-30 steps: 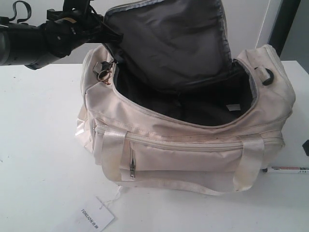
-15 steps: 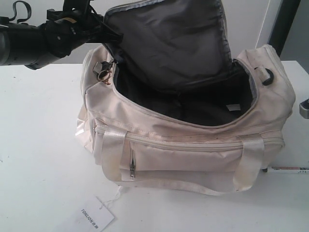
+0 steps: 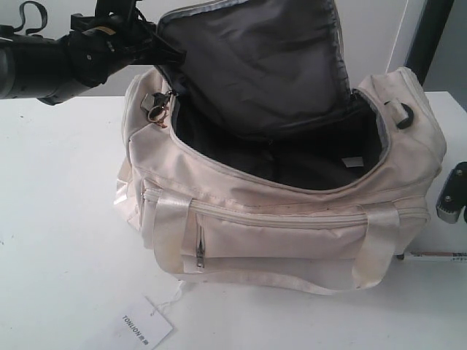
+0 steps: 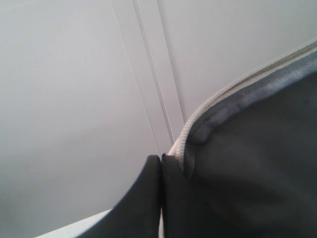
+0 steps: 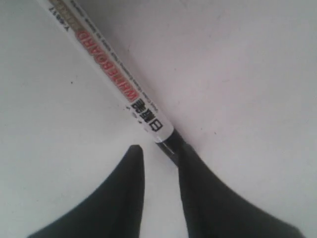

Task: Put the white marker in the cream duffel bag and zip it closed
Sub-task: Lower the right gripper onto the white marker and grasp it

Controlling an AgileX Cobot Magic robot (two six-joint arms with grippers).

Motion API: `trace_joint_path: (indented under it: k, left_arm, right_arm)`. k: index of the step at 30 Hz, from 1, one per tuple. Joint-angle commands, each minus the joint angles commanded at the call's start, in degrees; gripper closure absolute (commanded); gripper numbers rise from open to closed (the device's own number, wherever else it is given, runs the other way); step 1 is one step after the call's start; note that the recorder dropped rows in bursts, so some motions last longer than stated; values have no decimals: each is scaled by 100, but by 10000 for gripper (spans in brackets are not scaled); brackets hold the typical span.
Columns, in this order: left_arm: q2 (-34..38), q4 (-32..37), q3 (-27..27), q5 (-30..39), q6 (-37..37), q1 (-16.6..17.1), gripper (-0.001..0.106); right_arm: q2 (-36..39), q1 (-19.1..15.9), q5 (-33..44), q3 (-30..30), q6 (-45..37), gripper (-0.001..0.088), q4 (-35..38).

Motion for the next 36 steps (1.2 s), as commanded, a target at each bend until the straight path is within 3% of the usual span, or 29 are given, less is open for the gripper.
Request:
trace_joint_path:
  k: [12,15,19,24,27,36]
  left_arm:
    - [0,0,0,0,0,0,1053]
    - [0,0,0,0,0,0,1053]
    - [0,0,0,0,0,0,1053]
    - [0,0,0,0,0,0,1053]
    - [0,0,0,-10,0,0,1053]
    - [0,0,0,-10,0,0,1053]
  right_arm:
    - [347,0,144,0,-299,627,0]
    - [390,0,429,0,-299,687,0]
    - [404,0,678,0,-286,870,-10]
    - [209,0,763,0,-219,868,-192]
    - [30,0,738,0,105,868,-424]
    - [-509,0,77,0,2191,868,-1374]
